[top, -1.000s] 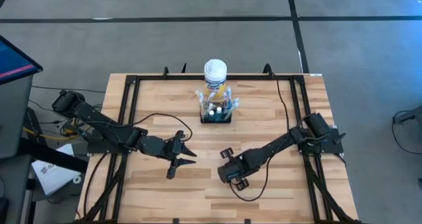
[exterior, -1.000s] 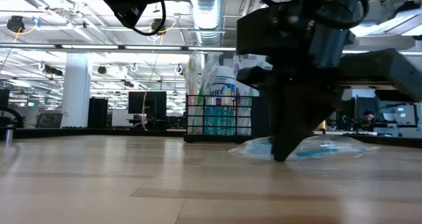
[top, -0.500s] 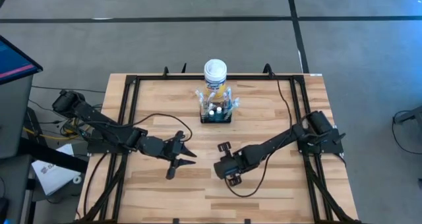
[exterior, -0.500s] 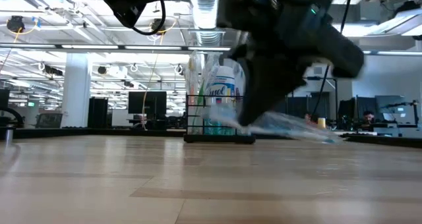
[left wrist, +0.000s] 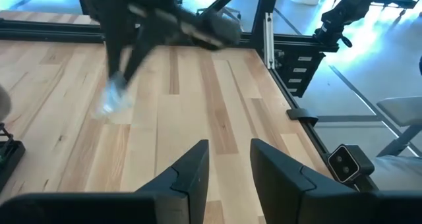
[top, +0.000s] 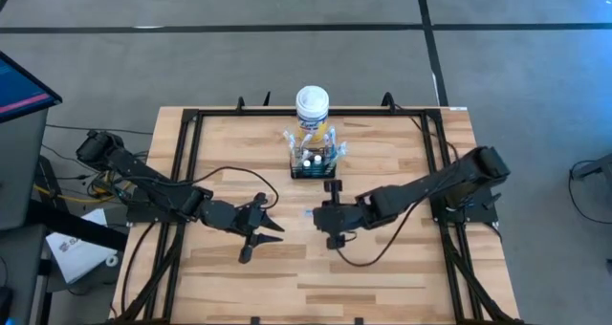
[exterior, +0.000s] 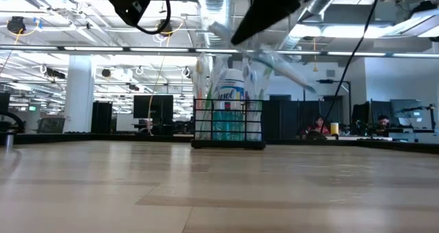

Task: Pick & Place toothbrushing station
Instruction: Put the blue toothbrush into the black wire organizer

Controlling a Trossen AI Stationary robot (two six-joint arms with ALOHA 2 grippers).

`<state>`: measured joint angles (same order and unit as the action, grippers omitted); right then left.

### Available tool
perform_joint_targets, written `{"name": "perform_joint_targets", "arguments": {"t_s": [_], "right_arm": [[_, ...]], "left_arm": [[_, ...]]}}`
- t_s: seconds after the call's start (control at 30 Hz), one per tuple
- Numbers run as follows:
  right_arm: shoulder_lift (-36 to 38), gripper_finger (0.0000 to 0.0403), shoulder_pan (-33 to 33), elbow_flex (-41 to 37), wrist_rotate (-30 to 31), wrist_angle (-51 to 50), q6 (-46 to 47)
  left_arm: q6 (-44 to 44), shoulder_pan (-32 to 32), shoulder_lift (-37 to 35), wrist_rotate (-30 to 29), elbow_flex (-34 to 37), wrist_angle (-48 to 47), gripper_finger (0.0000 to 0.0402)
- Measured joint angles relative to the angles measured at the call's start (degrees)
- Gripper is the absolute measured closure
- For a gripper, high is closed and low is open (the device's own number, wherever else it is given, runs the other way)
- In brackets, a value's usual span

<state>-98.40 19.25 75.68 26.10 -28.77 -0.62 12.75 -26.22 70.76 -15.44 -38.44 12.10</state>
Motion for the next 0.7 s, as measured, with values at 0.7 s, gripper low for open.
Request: {"name": "perform_joint_targets", "arguments": {"t_s": [0.7], "right_arm": [[8.39, 0.0403, -2.74, -0.04, 7.0, 8.65, -4.13]], "left_arm": [[0.0, -0.22, 0.0, 0.19, 0.0, -0.01, 0.0295]]}}
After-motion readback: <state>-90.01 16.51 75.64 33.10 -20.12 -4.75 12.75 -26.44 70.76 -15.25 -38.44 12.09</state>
